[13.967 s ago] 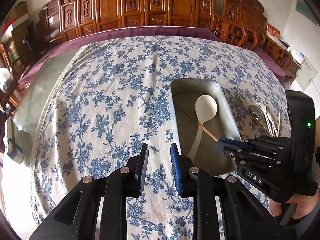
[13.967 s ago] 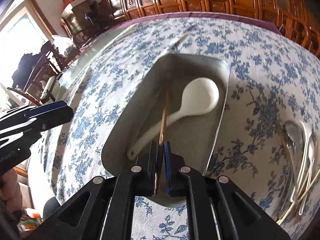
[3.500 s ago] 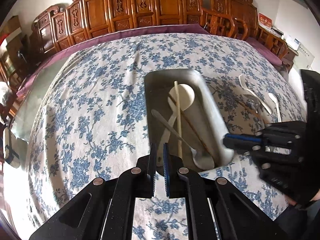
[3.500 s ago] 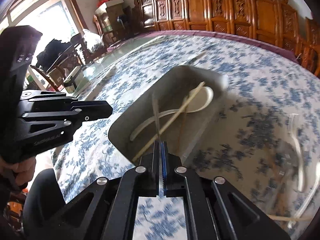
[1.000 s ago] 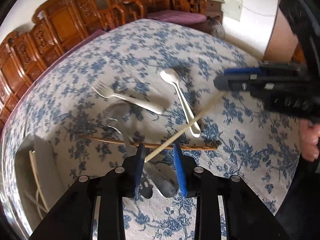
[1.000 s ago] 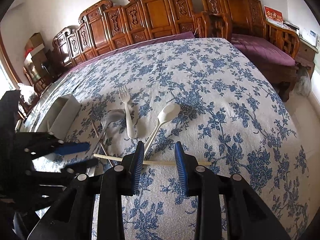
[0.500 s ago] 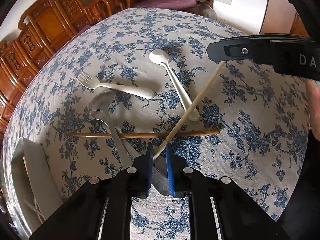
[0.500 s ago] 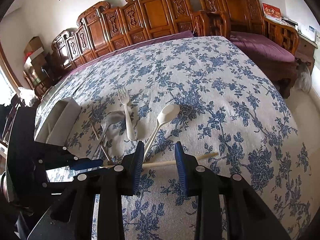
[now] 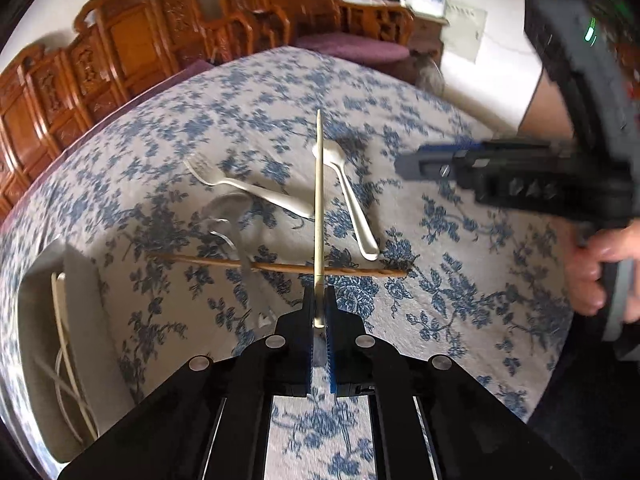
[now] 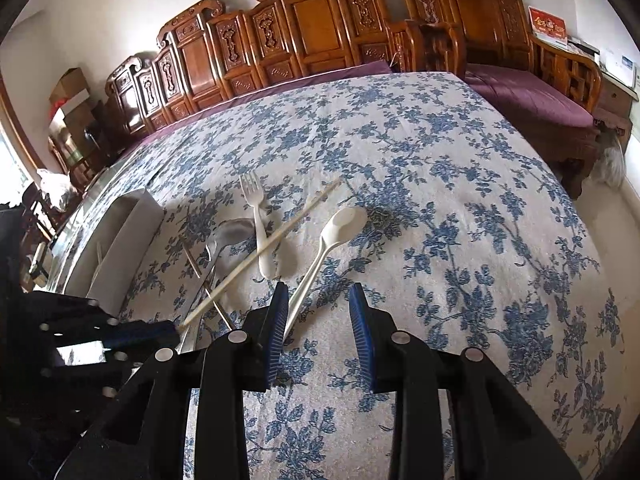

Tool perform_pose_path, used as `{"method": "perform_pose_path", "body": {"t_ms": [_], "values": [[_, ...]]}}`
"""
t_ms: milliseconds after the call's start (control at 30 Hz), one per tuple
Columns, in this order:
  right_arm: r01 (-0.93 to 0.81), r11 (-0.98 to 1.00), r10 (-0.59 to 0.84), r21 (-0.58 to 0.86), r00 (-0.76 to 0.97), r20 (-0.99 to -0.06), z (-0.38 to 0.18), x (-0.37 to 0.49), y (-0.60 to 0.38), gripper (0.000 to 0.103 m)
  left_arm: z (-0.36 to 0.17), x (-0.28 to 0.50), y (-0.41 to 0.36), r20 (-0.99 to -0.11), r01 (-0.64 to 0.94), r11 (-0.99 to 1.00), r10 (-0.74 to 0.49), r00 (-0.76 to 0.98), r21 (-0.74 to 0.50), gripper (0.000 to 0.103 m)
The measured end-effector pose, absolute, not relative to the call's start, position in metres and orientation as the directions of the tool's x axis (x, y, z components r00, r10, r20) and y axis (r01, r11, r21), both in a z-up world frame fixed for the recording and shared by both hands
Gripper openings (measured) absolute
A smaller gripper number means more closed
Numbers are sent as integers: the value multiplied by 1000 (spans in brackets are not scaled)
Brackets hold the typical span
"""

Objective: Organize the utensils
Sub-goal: 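Grasp a thin chopstick with the left tool while the right tool grasps a white plastic spoon, then carry the chopstick and white spoon over the grey tray and open both tools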

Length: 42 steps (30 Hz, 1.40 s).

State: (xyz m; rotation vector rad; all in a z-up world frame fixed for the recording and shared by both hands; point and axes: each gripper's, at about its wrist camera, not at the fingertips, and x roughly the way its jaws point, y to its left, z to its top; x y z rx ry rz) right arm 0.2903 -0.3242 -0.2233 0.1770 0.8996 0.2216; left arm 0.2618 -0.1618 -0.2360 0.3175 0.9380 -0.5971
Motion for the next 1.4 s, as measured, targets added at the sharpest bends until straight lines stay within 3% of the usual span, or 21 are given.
{"method": "perform_pose_path", "body": {"t_ms": [367, 800, 1033, 1400], "values": [[-127, 971, 238, 202, 536, -810, -250, 315, -301, 34, -225, 253, -117, -792, 538, 842, -352, 499, -35, 4], [-166, 986, 84, -7, 533, -842, -267, 331, -269, 34, -218, 249, -90, -755, 497, 866, -353, 552, -42, 4], [-137, 990, 89, 24, 495, -864, -266, 330, -282, 12, -204, 239, -77, -732, 484, 874, -360, 578, -48, 4], [-150, 989, 73, -9, 533, -843, -259, 313, -275, 11, -190, 242, -39, -725, 395, 917, -313, 614, -62, 4]]}}
